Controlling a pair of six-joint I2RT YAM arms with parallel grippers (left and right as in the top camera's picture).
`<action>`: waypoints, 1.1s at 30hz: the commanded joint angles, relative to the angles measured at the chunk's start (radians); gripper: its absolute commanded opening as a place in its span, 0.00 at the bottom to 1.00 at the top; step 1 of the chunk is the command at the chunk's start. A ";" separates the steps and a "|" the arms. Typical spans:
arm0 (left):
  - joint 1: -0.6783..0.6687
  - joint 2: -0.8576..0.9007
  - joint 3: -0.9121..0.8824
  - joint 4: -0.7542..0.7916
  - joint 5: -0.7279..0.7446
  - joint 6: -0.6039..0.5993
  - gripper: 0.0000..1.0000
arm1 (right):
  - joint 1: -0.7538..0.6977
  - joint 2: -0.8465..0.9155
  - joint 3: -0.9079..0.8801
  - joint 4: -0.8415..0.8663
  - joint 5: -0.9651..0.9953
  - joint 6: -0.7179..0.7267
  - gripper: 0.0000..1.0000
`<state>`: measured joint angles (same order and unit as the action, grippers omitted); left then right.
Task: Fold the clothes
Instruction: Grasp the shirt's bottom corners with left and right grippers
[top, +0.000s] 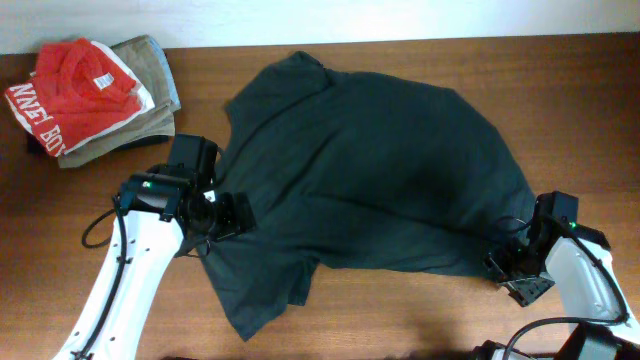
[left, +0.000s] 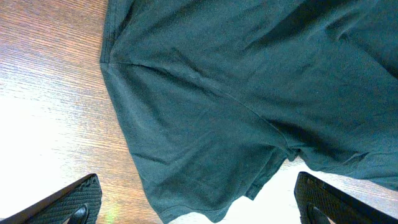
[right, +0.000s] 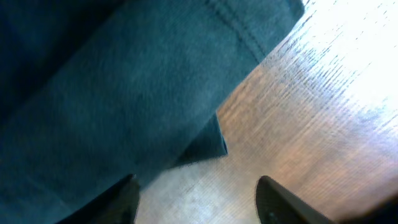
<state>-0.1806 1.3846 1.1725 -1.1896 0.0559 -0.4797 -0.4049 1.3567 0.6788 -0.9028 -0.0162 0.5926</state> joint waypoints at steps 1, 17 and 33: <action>-0.007 0.001 -0.010 -0.003 0.007 0.002 0.99 | 0.005 -0.008 -0.027 0.026 0.018 0.102 0.61; -0.007 0.001 -0.010 -0.016 0.007 0.002 0.99 | -0.071 -0.008 -0.079 0.024 0.099 0.232 0.46; -0.007 0.001 -0.010 -0.013 0.007 0.002 0.99 | -0.100 -0.010 -0.110 0.100 0.004 0.175 0.46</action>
<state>-0.1833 1.3846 1.1725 -1.2037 0.0559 -0.4797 -0.5014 1.3556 0.5793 -0.8047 0.0212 0.7868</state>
